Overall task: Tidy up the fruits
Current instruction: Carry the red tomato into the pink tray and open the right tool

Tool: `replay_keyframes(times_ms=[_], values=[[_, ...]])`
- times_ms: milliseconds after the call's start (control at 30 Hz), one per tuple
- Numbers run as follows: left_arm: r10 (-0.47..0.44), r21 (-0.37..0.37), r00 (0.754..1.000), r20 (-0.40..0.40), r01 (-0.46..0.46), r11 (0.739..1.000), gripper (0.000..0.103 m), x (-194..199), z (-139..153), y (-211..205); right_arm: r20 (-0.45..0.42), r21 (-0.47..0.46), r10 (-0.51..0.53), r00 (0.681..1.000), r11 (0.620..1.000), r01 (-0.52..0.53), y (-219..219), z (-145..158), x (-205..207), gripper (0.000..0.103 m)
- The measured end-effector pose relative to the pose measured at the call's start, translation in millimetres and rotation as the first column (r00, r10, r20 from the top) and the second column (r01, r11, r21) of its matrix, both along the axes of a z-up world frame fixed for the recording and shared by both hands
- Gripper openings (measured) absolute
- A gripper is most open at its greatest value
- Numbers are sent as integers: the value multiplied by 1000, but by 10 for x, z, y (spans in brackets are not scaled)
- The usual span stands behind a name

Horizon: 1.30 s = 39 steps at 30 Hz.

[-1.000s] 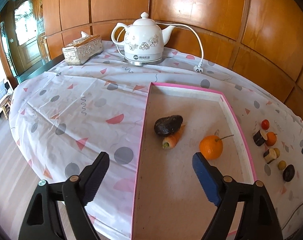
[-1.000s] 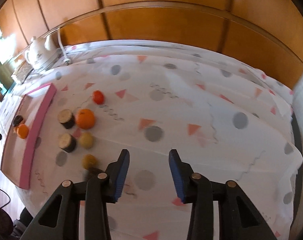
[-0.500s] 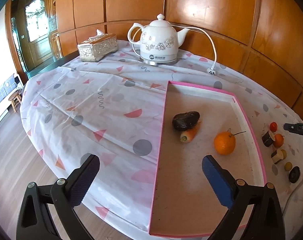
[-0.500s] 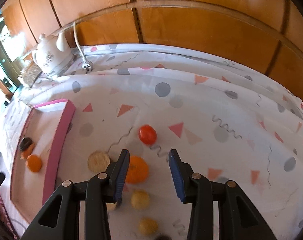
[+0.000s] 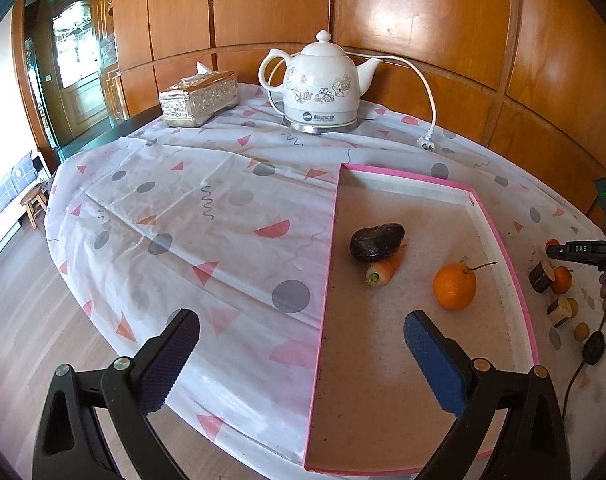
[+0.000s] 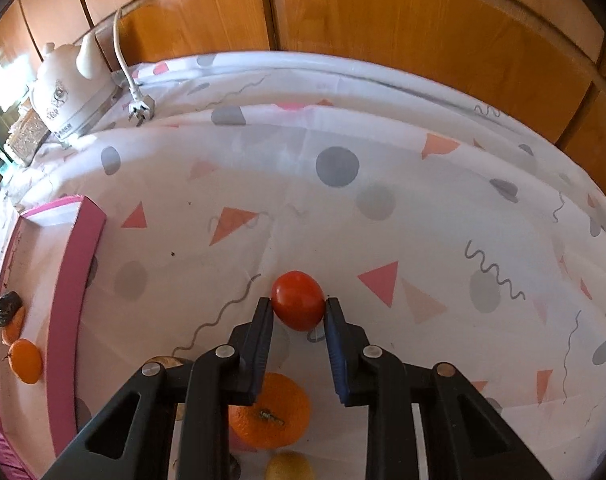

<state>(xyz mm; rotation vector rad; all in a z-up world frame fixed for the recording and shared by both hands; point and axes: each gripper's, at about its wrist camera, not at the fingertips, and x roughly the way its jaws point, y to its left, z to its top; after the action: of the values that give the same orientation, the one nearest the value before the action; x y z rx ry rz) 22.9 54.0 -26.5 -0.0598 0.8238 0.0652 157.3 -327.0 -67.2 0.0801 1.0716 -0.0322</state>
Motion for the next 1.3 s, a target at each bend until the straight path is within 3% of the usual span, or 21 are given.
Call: replay_keyframes(times_ms=[333,667,833,1200,1300], values=[[-23,10,1000,0,23,1000,103,-38,8,-86,118,48,86,989,995,-92,196,390,-220,26],[-24,-6,1000,1,24,1000,103,-71,24,-63,163,141,296,941,937,-319,997,542,-490,26],[-9,-30,1000,-1,9,1000,103,-81,16,6,160,145,363,918,911,-385,1406,526,-504,26],[0,-56,1000,-6,0,998,103,-77,-4,59,99,111,394,914,908,-404,1806,330,-410,27],[2,-64,1000,-9,-3,998,103,-69,-9,71,91,109,393,915,909,-401,1802,294,-431,34]])
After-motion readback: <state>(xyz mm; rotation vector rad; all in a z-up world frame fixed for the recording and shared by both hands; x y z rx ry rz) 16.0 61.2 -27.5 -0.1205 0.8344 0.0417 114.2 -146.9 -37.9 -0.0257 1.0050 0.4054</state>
